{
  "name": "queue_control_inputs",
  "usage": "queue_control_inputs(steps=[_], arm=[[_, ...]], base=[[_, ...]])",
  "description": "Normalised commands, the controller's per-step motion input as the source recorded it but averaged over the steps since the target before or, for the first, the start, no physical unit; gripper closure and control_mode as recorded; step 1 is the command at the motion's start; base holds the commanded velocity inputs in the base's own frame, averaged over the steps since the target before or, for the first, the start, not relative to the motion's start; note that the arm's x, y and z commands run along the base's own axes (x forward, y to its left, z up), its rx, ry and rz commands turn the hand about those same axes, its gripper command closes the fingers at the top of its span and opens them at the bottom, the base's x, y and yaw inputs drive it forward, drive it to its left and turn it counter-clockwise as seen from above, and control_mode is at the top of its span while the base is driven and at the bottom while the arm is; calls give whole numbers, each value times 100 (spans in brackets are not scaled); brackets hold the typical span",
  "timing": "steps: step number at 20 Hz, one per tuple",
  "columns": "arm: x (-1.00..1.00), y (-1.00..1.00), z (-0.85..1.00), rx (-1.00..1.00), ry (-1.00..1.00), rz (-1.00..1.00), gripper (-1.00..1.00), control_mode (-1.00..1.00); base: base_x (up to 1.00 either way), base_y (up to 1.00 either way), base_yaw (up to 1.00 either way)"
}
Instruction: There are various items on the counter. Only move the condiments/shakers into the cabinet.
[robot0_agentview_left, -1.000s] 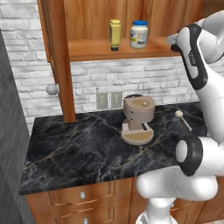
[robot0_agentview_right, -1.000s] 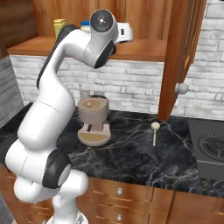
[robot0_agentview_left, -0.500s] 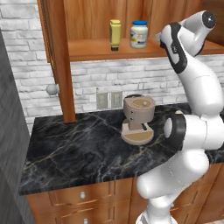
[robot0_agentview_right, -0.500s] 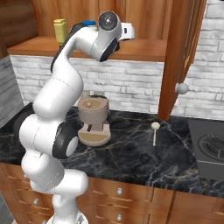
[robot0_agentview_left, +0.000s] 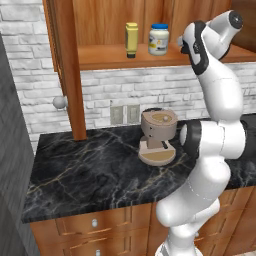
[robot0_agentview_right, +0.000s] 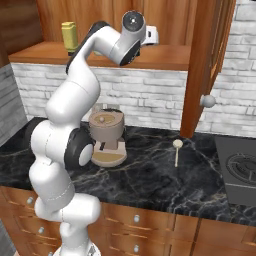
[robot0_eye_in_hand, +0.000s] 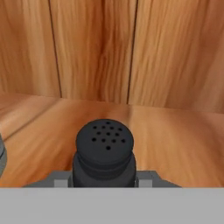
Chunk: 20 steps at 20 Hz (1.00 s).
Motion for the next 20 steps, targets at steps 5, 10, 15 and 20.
queue_control_inputs(steps=[5, 10, 15, 20], arm=[[3, 0, -8, -1, 0, 0, -100, -100], [0, 0, 0, 0, 0, 0, -100, -100], [0, 0, 0, 0, -1, 0, -100, -100], [-75, 0, -30, 0, -1, 0, -100, -100]], base=[[0, 0, 0], [0, 0, 0], [0, 0, 0], [0, 0, 0]])
